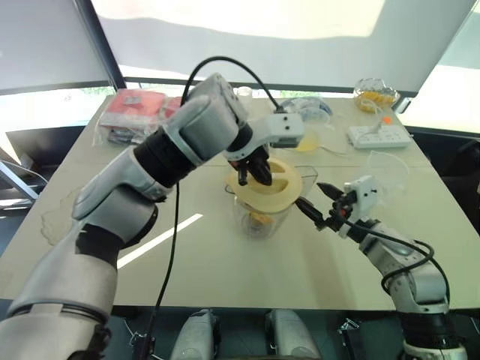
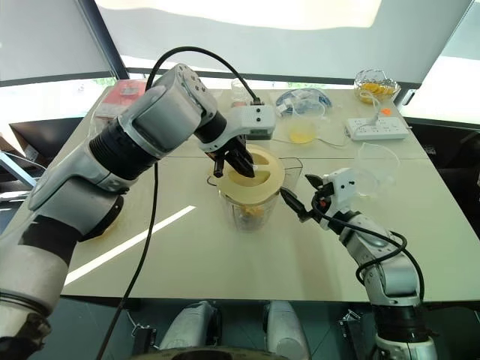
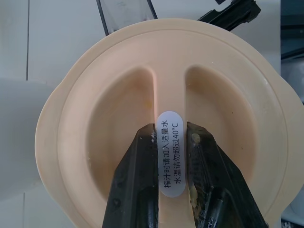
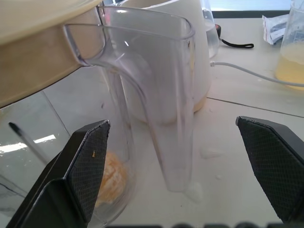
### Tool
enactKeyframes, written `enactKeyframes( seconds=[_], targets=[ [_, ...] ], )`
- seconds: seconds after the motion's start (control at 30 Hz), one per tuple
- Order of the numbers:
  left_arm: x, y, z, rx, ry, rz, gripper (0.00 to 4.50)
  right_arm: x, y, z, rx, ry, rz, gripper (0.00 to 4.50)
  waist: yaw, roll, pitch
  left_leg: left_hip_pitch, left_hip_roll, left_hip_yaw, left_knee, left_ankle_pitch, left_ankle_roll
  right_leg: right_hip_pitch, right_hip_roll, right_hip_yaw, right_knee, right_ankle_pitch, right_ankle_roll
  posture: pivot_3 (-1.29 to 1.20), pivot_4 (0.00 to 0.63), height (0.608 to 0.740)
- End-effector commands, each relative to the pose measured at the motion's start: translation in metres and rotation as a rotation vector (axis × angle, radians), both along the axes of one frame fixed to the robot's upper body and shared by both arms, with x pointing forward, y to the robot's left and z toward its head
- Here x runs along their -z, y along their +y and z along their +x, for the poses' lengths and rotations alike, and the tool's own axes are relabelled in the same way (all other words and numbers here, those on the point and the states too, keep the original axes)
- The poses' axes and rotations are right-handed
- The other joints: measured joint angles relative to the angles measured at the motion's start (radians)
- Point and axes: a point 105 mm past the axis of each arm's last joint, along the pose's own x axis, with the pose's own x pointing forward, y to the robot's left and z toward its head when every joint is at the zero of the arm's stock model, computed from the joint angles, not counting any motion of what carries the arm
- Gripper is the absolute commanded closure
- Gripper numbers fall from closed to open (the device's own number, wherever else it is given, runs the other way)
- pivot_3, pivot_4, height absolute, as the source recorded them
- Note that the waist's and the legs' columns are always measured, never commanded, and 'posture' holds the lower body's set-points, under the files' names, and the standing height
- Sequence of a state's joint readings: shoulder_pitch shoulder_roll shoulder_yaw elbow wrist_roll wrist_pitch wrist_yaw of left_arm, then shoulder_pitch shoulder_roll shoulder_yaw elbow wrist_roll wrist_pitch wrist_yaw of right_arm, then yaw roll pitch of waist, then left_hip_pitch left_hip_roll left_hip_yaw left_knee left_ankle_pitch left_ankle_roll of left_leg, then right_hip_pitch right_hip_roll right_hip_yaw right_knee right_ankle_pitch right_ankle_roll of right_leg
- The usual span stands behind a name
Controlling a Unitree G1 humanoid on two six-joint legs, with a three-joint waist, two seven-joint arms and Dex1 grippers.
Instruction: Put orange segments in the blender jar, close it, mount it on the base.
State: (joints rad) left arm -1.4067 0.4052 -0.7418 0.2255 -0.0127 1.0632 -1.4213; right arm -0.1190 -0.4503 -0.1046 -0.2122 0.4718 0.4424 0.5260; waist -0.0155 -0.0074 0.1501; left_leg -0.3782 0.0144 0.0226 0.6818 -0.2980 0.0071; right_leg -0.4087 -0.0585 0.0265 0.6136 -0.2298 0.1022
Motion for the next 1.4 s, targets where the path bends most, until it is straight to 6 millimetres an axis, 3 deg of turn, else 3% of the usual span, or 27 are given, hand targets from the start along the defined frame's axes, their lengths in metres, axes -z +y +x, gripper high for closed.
enactKeyframes(
  seconds=[0.03, 0.17, 0.3, 0.67, 0.97, 1.4],
  targets=[
    [0.026, 0.006, -0.002, -0.016, 0.052, 0.053, 4.26, -0.007, 0.011, 0.007, -0.033, -0.047, 0.008, 0.0, -0.001, 0.0, 0.0, 0.0, 0.0, 0.0, 0.0, 0.0, 0.0, 0.0, 0.0, 0.0, 0.0, 0.0, 0.0, 0.0, 0.15, 0.74],
    [0.032, 0.009, -0.005, -0.012, 0.056, 0.057, 4.26, -0.006, 0.014, 0.007, -0.039, -0.051, 0.005, 1.34, 0.001, 0.001, 0.0, 0.0, 0.0, 0.0, -0.001, 0.0, 0.0, 0.0, 0.0, 0.0, 0.0, 0.0, 0.0, 0.0, 0.15, 0.74],
    [0.038, 0.014, -0.005, -0.018, 0.06, 0.067, 4.26, -0.008, 0.015, 0.002, -0.025, -0.06, 0.001, 3.51, 0.001, 0.0, 0.0, 0.0, 0.0, 0.0, -0.001, 0.0, 0.0, 0.0, 0.0, 0.0, 0.0, 0.0, 0.0, 0.0, 0.15, 0.74],
    [0.064, 0.023, -0.006, -0.022, 0.014, 0.076, 4.26, -0.013, 0.018, -0.013, 0.023, -0.065, 0.005, 3.56, 0.004, 0.001, -0.002, 0.002, 0.0, 0.0, -0.003, -0.004, 0.006, 0.002, -0.001, 0.0, 0.0, -0.002, -0.003, 0.0, 0.15, 0.74],
    [0.079, 0.03, -0.003, -0.248, 0.027, 0.041, 4.26, -0.027, 0.026, -0.031, 0.028, -0.085, -0.001, 3.56, 0.007, 0.001, -0.003, 0.003, -0.002, -0.001, -0.003, -0.004, 0.006, 0.002, -0.005, -0.001, -0.003, -0.006, 0.002, 0.0, 0.15, 0.74],
    [0.092, 0.039, 0.015, -0.557, 0.021, 0.033, 4.26, -0.035, 0.029, -0.033, 0.027, -0.096, -0.013, 3.56, 0.028, 0.001, -0.005, 0.004, -0.005, -0.003, -0.002, -0.005, 0.006, 0.006, -0.014, -0.003, -0.009, -0.008, 0.005, 0.0, 0.15, 0.74]
  ],
)
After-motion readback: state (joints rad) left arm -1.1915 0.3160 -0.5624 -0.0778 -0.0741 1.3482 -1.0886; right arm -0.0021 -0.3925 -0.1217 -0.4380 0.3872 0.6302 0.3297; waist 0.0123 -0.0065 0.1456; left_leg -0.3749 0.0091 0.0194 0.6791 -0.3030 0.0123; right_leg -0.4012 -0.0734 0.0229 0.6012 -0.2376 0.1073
